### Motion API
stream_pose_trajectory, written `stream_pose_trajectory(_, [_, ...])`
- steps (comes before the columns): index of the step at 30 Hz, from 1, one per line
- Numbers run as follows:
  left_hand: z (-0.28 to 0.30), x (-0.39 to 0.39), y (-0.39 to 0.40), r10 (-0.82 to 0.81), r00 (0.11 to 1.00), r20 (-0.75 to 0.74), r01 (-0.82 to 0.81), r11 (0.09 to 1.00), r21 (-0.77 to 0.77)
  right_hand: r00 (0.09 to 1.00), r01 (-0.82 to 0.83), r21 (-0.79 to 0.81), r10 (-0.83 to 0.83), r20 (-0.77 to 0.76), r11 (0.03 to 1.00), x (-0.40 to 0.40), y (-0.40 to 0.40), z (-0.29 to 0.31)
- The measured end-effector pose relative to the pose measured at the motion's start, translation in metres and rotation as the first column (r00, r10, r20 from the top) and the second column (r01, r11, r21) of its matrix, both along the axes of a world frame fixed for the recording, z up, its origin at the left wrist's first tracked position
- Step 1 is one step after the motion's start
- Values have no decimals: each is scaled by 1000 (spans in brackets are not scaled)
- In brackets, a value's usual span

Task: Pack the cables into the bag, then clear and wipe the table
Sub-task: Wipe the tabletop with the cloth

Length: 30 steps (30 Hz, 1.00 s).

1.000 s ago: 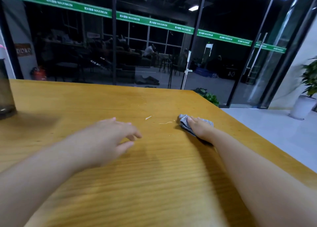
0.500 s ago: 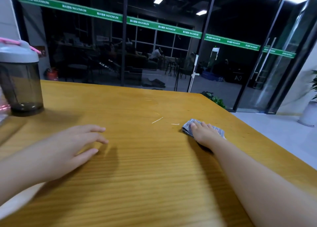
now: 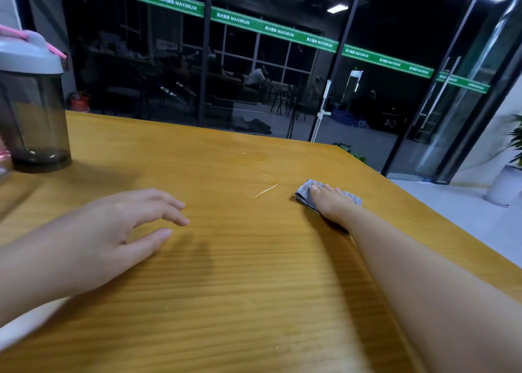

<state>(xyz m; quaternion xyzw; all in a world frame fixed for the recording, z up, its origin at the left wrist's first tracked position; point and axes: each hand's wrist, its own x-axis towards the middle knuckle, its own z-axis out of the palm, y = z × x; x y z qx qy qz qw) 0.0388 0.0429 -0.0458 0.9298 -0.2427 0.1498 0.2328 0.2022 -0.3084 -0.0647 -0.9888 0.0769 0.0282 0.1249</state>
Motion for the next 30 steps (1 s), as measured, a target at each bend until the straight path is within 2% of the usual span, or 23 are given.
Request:
stream_pose_trajectory(14, [-4,3,4,-27,1000,-2,27,999,-18,990,-140,-29,139,-17,990,10,32,-4])
stream_pose_trajectory(25, [1,3,12,47,995,-88,-51,998,-35,968,-249,-106,246,-41,963,-8,31,-4])
stream_pose_trajectory(30, [2,3,12,91,992,-85,-94,995,-33,949,-315,-75,311,-62,946,-36,34,8])
